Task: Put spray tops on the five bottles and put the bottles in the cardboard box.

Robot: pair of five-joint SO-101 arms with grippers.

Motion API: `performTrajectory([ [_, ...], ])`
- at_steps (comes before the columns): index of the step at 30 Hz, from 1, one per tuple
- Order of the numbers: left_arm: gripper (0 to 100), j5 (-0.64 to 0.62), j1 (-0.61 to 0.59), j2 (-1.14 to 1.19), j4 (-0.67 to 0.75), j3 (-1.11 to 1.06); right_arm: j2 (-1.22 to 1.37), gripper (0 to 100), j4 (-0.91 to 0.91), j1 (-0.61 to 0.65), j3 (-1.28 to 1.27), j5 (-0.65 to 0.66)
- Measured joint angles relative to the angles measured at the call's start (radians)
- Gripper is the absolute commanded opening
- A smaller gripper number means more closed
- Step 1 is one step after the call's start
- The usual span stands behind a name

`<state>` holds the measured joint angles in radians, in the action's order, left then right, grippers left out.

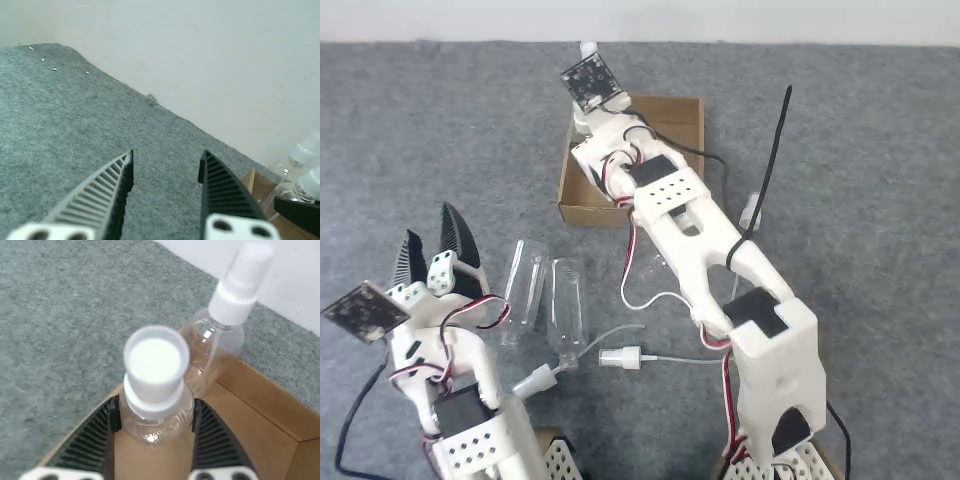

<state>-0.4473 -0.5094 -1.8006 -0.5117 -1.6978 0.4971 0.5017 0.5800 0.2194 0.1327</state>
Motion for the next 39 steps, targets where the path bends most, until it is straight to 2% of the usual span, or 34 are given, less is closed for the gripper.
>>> performTrajectory([
  [15, 20, 0.0, 0.0, 0.0, 0.0, 0.0, 0.083, 1.7, -0.074, -0.021, 0.055, -0.003],
  [21, 20, 0.0, 0.0, 0.0, 0.0, 0.0, 0.083, 1.7, -0.074, -0.028, 0.055, -0.126],
  [39, 20, 0.0, 0.0, 0.0, 0.0, 0.0, 0.084, 1.7, -0.095, -0.012, 0.055, -0.132],
])
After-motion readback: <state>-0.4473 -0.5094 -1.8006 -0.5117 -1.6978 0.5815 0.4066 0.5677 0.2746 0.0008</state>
